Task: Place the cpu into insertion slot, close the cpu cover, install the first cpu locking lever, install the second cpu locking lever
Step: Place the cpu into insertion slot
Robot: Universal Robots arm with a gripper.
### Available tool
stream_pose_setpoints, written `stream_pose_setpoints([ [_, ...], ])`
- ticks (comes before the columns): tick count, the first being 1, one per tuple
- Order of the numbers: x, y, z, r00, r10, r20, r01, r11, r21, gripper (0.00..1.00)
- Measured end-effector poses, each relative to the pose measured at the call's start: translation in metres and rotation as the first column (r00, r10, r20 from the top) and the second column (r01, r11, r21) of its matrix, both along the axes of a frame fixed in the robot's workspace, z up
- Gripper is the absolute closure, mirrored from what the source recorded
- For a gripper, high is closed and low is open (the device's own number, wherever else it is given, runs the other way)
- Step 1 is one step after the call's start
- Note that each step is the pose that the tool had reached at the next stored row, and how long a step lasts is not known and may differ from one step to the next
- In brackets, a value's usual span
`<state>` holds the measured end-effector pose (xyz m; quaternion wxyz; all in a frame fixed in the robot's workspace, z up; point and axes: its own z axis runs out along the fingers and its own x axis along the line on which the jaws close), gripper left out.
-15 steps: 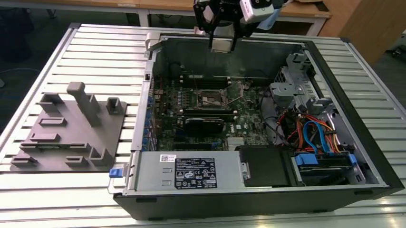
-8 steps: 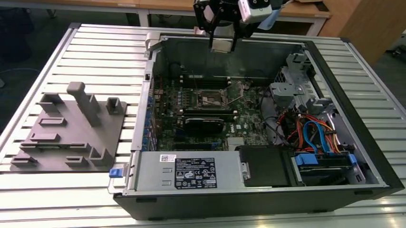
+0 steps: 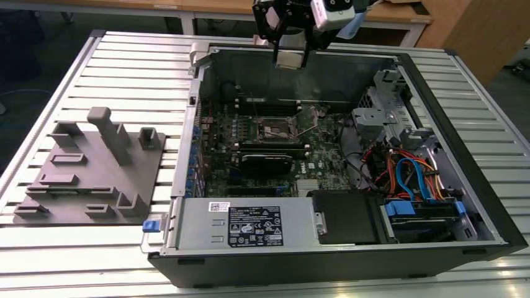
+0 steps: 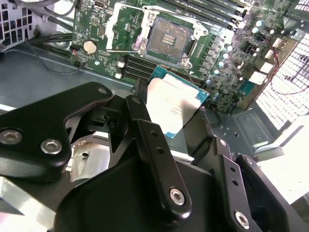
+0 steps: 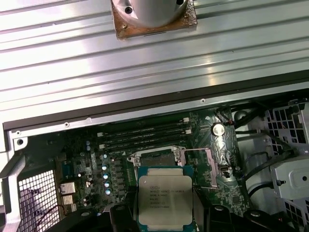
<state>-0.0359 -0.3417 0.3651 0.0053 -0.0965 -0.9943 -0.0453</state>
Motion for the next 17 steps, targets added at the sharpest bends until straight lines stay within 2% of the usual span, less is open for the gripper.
stream_pose_setpoints([
  [9, 0.0, 0.0, -0.0003, 0.9988, -0.048, -0.0001, 0.048, 0.9988, -0.0004, 0.46],
  [17, 0.0, 0.0, -0.0003, 0.9988, -0.05, 0.0, 0.05, 0.9988, -0.0006, 0.46],
])
